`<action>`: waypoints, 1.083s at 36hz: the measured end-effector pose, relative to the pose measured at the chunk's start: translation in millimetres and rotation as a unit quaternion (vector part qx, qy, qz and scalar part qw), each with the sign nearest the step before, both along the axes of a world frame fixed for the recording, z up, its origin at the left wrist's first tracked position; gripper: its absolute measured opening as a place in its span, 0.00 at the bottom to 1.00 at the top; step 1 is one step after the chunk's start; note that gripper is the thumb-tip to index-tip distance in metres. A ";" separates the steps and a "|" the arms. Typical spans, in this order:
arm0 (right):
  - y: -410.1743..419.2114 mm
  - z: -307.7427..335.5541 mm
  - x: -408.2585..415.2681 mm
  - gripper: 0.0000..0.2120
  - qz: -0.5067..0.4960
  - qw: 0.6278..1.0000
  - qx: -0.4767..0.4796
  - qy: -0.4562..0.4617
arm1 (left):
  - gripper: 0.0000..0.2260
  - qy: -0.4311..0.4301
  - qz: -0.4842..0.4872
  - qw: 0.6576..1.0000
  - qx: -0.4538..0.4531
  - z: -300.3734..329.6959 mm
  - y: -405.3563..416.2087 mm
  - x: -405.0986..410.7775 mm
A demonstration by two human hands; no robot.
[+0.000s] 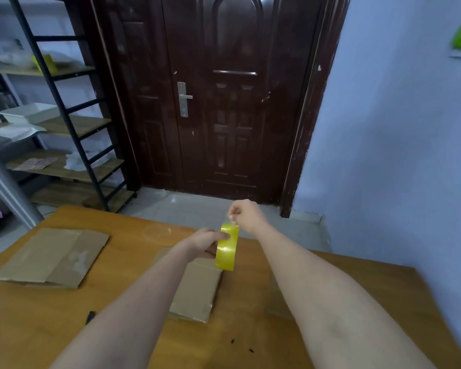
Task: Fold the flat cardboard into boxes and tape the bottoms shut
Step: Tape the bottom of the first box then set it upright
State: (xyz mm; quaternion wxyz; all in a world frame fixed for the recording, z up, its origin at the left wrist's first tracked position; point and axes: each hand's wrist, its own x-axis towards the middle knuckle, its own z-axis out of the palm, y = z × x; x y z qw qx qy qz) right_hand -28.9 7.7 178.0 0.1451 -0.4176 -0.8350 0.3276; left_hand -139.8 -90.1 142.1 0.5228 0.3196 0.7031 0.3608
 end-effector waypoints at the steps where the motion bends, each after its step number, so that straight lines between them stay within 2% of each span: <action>1: 0.4 2.1 3.0 0.09 0.009 1.000 0.005 -0.006 | 0.18 0.026 0.007 1.000 0.001 3.0 3.3 3.6; 3: 1.1 7.2 9.4 0.07 0.022 1.000 0.014 -0.013 | 0.24 0.075 0.035 0.996 0.042 7.3 12.5 8.3; 5: 2.3 12.7 16.5 0.09 0.033 0.999 0.021 -0.021 | 0.29 0.178 0.024 0.979 0.093 11.2 20.6 12.4; 6: 3.0 15.9 20.5 0.11 0.039 0.999 0.027 -0.027 | 0.27 0.226 0.000 0.968 0.107 12.9 24.6 14.8; 8: 3.9 25.0 30.2 0.13 0.052 0.996 0.054 -0.045 | 0.18 0.278 -0.041 0.950 0.135 18.4 30.0 22.1; 10: 4.2 36.9 40.0 0.13 0.064 0.992 0.087 -0.064 | 0.12 0.286 -0.048 0.943 0.164 26.6 31.7 31.0; 13: 4.7 54.9 53.4 0.12 0.081 0.982 0.136 -0.099 | 0.09 0.312 -0.055 0.920 0.232 32.7 38.1 43.2; 14: 5.7 59.7 57.7 0.11 0.082 0.979 0.148 -0.109 | 0.07 0.306 -0.046 0.922 0.234 34.0 40.5 47.6; 17: 7.2 70.9 70.7 0.09 0.080 0.971 0.184 -0.131 | 0.10 0.252 -0.011 0.941 0.227 42.1 46.3 63.6; 23: 12.3 68.2 90.7 0.06 0.040 0.965 0.226 -0.126 | 0.13 0.277 -0.023 0.938 0.206 52.8 59.9 82.2; 25: 14.7 64.9 95.7 0.10 0.016 0.970 0.220 -0.106 | 0.15 0.276 -0.014 0.939 0.204 55.1 63.8 85.6; 28: 16.4 62.5 101.7 0.23 -0.025 0.979 0.193 -0.053 | 0.14 0.275 -0.029 0.939 0.206 56.9 67.7 88.5; 30: 17.3 60.8 104.0 0.26 -0.056 0.983 0.171 -0.017 | 0.13 0.272 -0.029 0.939 0.211 57.1 68.1 89.3; 33: 21.0 52.4 109.5 0.33 -0.131 0.987 0.069 0.055 | 0.09 0.253 -0.010 0.943 0.218 57.8 68.9 87.0; 35: 23.4 42.7 117.2 0.33 -0.158 0.984 -0.035 0.069 | 0.08 0.246 -0.005 0.943 0.223 59.8 68.7 83.9; 39: 14.1 21.6 134.9 0.28 -0.116 0.971 -0.204 0.039 | 0.07 0.202 0.003 0.948 0.247 62.4 72.3 74.3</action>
